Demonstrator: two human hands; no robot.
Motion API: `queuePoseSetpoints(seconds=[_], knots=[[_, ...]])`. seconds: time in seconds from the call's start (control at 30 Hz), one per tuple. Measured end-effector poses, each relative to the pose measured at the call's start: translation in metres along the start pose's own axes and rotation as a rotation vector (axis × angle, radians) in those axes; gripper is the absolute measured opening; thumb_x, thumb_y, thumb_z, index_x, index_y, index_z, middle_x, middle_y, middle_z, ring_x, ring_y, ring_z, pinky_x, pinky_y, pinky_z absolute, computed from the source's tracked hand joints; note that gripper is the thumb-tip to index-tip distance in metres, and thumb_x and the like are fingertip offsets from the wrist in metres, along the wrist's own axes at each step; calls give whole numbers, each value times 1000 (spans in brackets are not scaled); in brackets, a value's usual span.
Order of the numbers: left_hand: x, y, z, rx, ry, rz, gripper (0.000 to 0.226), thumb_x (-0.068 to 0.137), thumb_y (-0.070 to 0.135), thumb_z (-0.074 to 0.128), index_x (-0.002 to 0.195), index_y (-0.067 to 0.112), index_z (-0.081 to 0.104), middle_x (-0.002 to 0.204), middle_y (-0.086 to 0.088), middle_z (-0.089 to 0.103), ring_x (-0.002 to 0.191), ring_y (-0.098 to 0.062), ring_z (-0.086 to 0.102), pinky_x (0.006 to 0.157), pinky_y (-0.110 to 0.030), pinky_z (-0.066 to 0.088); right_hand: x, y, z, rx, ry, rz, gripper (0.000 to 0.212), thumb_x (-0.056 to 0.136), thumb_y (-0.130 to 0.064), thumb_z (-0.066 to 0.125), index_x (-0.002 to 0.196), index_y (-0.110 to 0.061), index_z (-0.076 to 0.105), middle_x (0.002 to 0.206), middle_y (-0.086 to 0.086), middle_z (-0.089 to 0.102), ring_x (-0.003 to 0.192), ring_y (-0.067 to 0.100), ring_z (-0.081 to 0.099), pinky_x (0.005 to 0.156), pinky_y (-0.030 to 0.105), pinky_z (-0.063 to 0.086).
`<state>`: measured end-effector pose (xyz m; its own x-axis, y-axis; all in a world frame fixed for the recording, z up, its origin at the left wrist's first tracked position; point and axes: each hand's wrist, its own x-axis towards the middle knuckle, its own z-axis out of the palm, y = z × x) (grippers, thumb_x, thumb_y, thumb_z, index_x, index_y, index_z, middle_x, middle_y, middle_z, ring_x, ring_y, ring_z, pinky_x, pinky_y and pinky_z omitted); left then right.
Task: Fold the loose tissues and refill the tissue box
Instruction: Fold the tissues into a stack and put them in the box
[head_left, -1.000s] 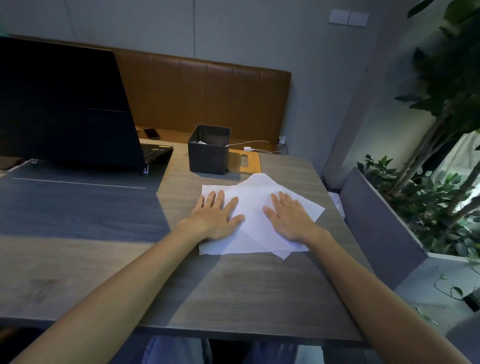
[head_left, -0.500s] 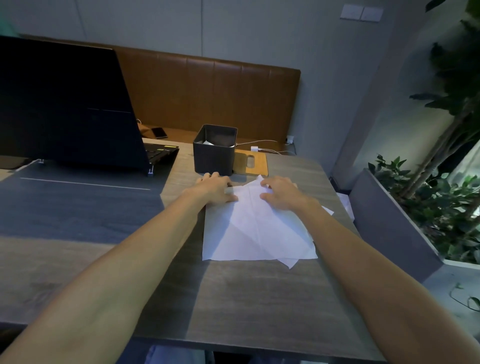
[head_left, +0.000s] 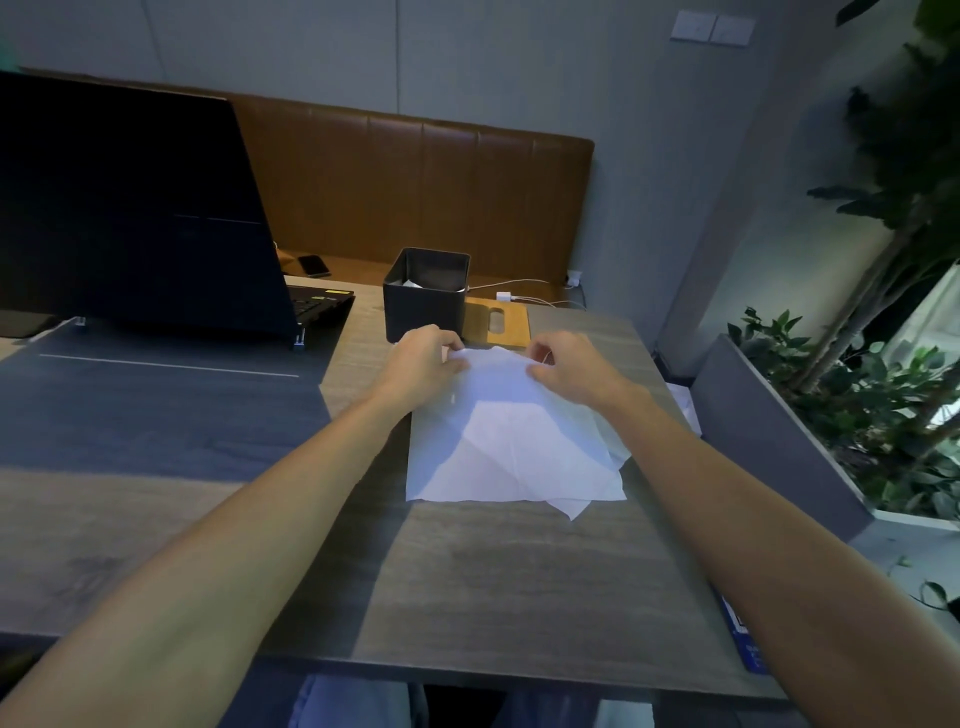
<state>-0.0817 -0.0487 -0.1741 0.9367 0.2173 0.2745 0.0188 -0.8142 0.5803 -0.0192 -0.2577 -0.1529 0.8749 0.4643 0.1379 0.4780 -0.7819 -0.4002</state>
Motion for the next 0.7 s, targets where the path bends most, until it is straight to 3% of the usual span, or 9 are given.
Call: queuePoseSetpoints(seconds=[0.13,0.3,0.43,0.5,0.6,0.7], knots=[[-12,8,-7,75,54,84,18,94,30,71,106,18,74,106,2,64,96,-15,58,90,-30,53,-12,-2,-5,7,45,-35,7,96,-25,66,97,-18,66,90,0,64,83,17,60,74,30,53],[-25,13,-15,75,123,66,14,94,29,70,104,21,76,104,1,72,88,-11,57,86,-29,54,-22,-4,-8,-70,98,-90,25,102,-25,57,103,-10,77,92,7,74,80,21,62,74,41,53],[-34,15,-20,61,151,77,16,97,27,67,108,21,76,105,1,74,86,-8,55,80,-21,49,-31,-12,-13,-97,128,-125,29,103,-25,55,126,-14,70,121,4,71,107,20,63,94,35,51],[-37,16,-21,61,165,96,16,97,28,66,109,22,75,106,2,73,87,-7,54,74,-17,42,-33,-15,-13,-118,155,-142,29,101,-25,58,127,-16,69,125,1,69,112,18,61,97,32,48],[-41,15,-19,56,165,121,16,97,29,67,108,22,76,105,3,73,87,-6,54,69,-13,38,-34,-14,-15,-133,166,-155,22,98,-25,63,117,-17,73,116,0,70,103,14,60,91,29,51],[-50,12,-19,59,79,189,18,96,27,68,111,20,75,106,5,72,92,-8,62,77,-17,48,-38,-10,-17,-138,100,-170,12,95,-28,67,103,-22,74,106,-4,69,93,12,60,78,24,51]])
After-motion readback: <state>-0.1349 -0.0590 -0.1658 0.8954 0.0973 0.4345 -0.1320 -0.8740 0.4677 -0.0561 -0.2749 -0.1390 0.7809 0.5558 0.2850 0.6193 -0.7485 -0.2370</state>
